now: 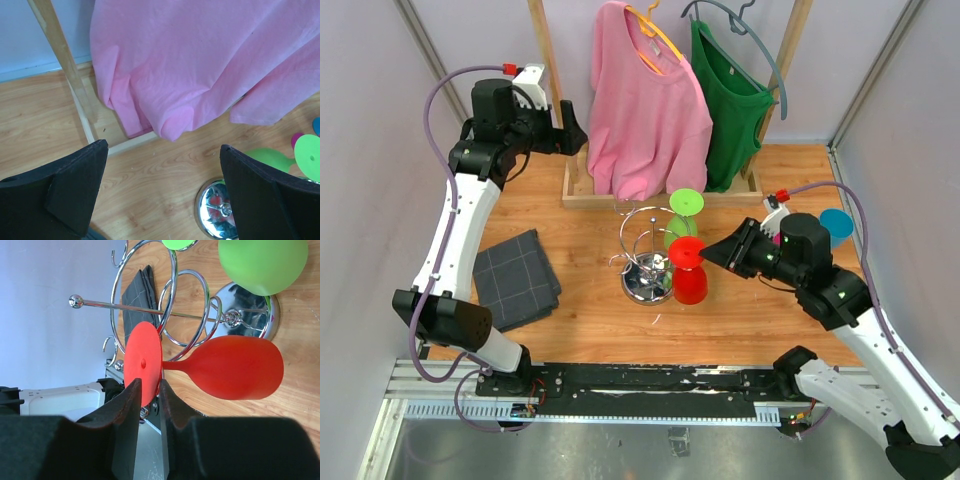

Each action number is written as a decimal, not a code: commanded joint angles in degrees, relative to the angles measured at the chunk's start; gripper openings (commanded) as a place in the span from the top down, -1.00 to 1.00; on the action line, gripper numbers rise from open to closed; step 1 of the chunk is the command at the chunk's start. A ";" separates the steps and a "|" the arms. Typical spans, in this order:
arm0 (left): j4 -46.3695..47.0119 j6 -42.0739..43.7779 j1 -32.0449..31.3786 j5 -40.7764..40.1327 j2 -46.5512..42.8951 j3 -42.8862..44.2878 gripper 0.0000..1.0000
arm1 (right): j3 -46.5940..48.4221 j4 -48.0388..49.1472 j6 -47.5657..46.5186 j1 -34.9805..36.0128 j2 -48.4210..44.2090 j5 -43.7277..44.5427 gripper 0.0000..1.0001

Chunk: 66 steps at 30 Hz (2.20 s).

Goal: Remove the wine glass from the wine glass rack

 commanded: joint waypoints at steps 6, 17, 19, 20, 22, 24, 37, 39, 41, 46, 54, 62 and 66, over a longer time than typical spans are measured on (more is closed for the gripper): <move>0.74 1.02 0.29 1.08 -1.70 -0.54 -0.98 | -2.11 1.66 1.02 0.66 -1.21 -0.11 0.67; 0.41 1.42 0.29 1.17 -1.64 -0.70 -0.98 | -3.63 3.29 2.26 0.71 -3.29 0.30 0.99; 0.30 1.44 0.32 1.22 -1.50 -0.80 -0.98 | -3.43 3.41 2.33 0.61 -3.78 0.47 0.99; 0.32 1.34 0.30 1.22 -1.48 -0.78 -0.98 | -3.25 3.42 2.35 0.62 -4.00 0.53 0.99; 0.32 1.28 0.29 1.42 -1.24 -0.72 -0.98 | -3.20 3.43 2.59 0.56 -4.41 0.68 0.99; 0.30 1.27 0.29 1.52 -1.09 -0.56 -0.98 | -3.32 3.38 2.93 0.52 -4.91 0.60 0.99; 0.32 1.29 0.30 1.65 -0.09 -0.36 -0.98 | -6.42 3.52 6.11 0.30 -10.00 0.77 0.99; 0.30 1.31 0.30 1.64 0.01 -0.39 -0.99 | -6.90 3.57 7.10 0.27 -11.10 0.77 0.99; 0.30 1.19 0.29 1.71 0.24 -0.33 -0.98 | -7.41 3.53 8.21 0.20 -12.44 0.90 0.99; 0.37 0.93 0.29 1.99 0.79 -0.09 -0.98 | -7.89 2.19 10.17 0.17 -15.98 1.90 0.99; 0.65 1.33 0.30 2.00 1.13 0.32 -0.98 | -0.55 -9.21 7.97 0.18 -18.72 6.67 0.99; 0.52 1.20 0.29 2.51 1.00 0.19 -0.97 | 4.26 -12.58 5.97 0.18 -18.24 10.27 0.99; 0.59 1.86 0.29 2.52 0.58 0.27 -0.98 | 10.07 -12.03 1.47 0.18 -13.29 11.26 0.99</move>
